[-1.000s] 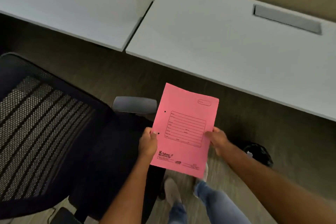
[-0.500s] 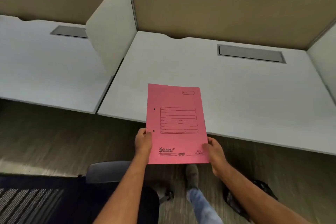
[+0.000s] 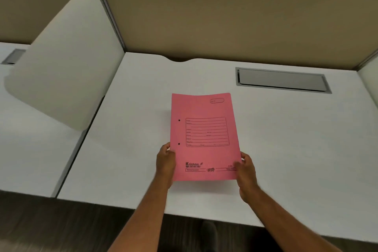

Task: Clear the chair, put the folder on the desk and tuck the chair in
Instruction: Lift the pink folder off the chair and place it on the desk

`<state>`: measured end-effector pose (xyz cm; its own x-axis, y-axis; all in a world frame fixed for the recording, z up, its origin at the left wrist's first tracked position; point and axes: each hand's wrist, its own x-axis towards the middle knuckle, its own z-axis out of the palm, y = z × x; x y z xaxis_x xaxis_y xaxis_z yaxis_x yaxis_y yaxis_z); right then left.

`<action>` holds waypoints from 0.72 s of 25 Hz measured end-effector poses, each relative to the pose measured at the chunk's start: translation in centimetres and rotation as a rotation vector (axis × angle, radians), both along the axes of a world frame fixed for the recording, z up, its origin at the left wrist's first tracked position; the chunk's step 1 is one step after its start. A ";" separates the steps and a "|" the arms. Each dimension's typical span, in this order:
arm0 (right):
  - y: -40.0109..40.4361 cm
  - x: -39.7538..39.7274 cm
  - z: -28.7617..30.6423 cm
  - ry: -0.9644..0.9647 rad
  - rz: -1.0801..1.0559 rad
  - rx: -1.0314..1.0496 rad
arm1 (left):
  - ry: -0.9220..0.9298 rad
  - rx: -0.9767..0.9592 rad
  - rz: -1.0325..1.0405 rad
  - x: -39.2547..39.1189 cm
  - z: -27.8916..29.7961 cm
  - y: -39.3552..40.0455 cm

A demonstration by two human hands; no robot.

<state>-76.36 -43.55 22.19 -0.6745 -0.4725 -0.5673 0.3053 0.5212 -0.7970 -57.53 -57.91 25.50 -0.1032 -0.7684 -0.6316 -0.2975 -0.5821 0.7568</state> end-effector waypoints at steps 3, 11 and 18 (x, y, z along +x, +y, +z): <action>-4.5 -3.9 -2.3 -0.002 -0.036 0.024 | -0.020 -0.014 -0.025 -3.4 -2.1 -3.5; -11.5 -9.6 -7.7 0.017 -0.002 0.007 | -0.064 -0.067 -0.137 -7.6 -7.1 -9.1; -10.5 -10.0 -10.9 0.645 0.542 0.154 | -0.537 -0.377 -0.760 -8.5 -9.6 -9.9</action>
